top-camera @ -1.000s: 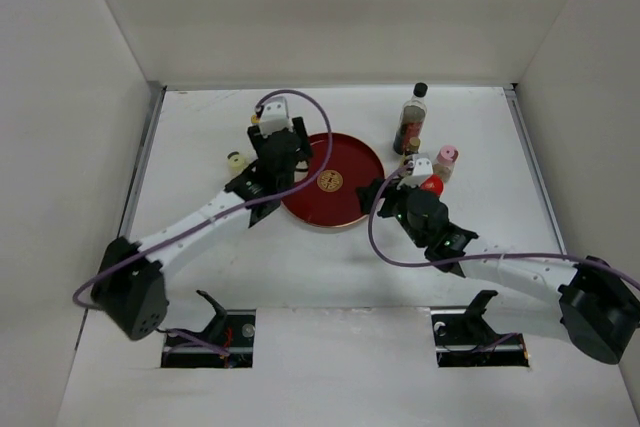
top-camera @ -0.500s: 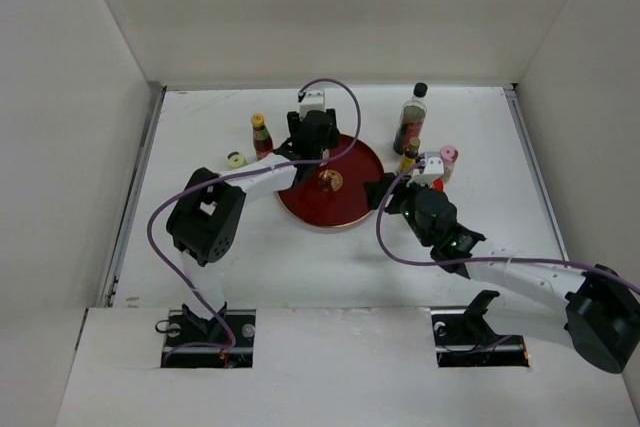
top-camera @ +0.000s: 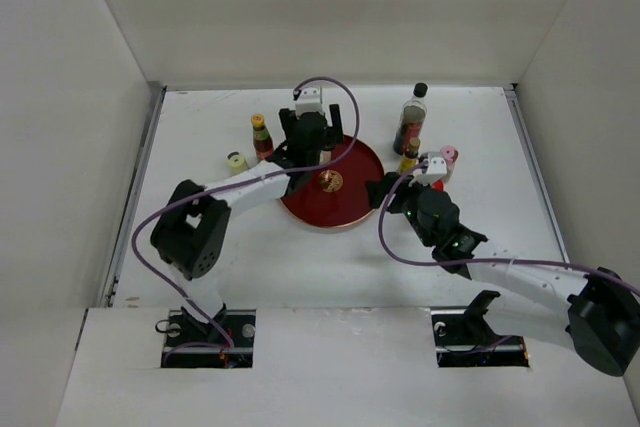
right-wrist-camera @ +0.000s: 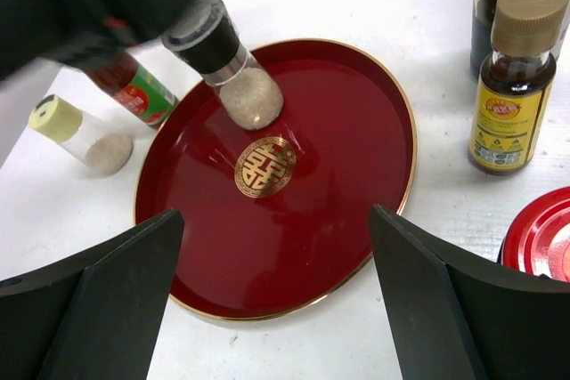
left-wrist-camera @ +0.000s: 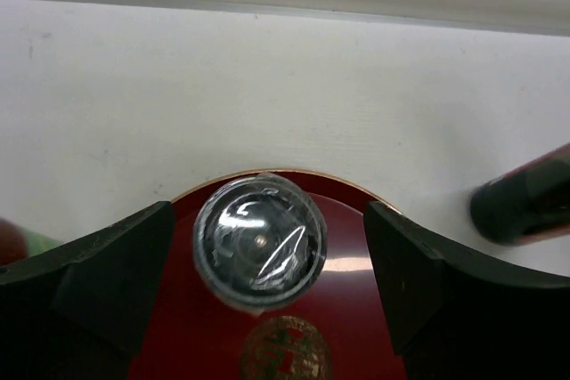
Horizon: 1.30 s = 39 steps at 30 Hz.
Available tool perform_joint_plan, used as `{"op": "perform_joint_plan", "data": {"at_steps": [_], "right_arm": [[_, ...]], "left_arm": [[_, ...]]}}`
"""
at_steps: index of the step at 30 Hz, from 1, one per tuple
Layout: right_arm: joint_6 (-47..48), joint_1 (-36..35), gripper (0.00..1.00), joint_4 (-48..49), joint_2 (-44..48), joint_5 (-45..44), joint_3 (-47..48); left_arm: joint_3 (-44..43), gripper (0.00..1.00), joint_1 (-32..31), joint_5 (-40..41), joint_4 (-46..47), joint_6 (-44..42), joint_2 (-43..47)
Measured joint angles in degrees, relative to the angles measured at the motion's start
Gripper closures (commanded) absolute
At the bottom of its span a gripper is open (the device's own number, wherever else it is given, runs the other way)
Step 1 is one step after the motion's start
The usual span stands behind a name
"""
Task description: Organize the condiment bottles
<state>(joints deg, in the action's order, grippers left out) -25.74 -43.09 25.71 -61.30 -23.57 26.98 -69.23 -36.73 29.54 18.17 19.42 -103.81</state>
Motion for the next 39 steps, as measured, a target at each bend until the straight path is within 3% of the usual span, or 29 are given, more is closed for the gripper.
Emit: {"op": "perform_joint_plan", "data": {"at_steps": [6, 11, 24, 30, 35, 39], "right_arm": [[0.0, 0.0, 0.08, 0.0, -0.2, 0.0, -0.5], [0.0, 0.0, 0.08, 0.0, -1.4, 0.0, -0.5], [0.0, 0.0, 0.07, 0.0, -3.4, 0.0, -0.5], [0.0, 0.0, 0.07, 0.0, -3.4, 0.0, -0.5], [0.0, 0.0, 0.07, 0.0, -3.4, 0.0, -0.5], [0.0, 0.0, 0.07, 0.0, -3.4, 0.0, -0.5]], "left_arm": [[7.5, 0.31, 1.6, 0.4, -0.5, 0.5, 19.0], [7.6, 0.32, 7.9, 1.5, -3.3, 1.6, 25.9], [3.6, 0.35, 16.0, -3.1, -16.2, 2.1, 14.1], [1.5, 0.49, 16.3, -4.0, -17.2, 2.0, 11.4], [1.2, 0.71, 16.7, -3.9, -17.2, 2.0, 11.3], [1.2, 0.81, 17.0, -3.8, -17.1, 1.9, 11.2]]}}
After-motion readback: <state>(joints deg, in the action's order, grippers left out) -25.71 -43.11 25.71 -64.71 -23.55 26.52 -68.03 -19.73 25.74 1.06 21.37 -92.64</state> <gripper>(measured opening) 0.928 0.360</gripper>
